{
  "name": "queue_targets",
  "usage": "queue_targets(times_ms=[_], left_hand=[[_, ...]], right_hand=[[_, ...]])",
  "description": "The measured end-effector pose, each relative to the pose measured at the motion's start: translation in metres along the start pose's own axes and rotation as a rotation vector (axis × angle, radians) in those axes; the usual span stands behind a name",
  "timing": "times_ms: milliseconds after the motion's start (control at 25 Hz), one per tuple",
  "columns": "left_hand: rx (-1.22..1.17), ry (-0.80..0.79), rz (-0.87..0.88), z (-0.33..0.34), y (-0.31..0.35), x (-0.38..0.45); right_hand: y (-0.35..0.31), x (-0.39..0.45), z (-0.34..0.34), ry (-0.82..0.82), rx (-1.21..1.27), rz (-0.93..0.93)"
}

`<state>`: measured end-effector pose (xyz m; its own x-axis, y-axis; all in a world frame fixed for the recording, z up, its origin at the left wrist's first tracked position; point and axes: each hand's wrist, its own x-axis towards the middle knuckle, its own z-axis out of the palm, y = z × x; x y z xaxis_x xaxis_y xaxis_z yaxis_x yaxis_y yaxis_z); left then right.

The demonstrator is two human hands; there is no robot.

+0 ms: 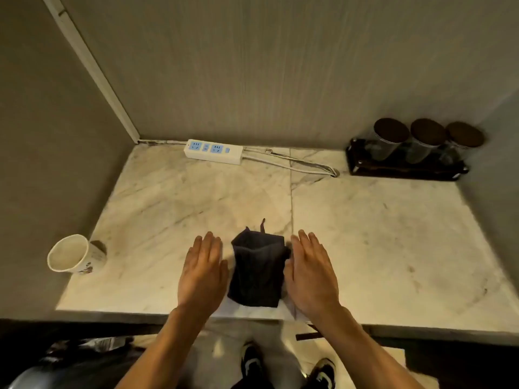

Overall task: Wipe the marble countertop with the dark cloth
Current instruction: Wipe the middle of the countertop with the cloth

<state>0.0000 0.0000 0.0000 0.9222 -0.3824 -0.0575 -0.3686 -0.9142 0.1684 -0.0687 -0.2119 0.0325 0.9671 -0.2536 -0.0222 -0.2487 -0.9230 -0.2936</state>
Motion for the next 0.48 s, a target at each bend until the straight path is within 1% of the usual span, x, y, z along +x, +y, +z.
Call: queue_targets(times_ms=[80, 160, 280, 480], left_hand=[[-0.03, -0.015, -0.051, 0.007, -0.008, 0.002], [-0.009, -0.016, -0.063, 0.018, -0.014, -0.002], [-0.005, 0.009, -0.057, 0.032, -0.022, -0.007], [-0.016, 0.018, -0.059, 0.047, -0.026, -0.008]], right_hand=[[-0.01, 0.002, 0.013, -0.015, -0.012, -0.007], [-0.021, 0.001, 0.026, -0.063, -0.009, -0.022], [-0.034, 0.009, 0.045, -0.092, 0.039, 0.0], [-0.06, 0.02, 0.071, -0.107, 0.014, 0.038]])
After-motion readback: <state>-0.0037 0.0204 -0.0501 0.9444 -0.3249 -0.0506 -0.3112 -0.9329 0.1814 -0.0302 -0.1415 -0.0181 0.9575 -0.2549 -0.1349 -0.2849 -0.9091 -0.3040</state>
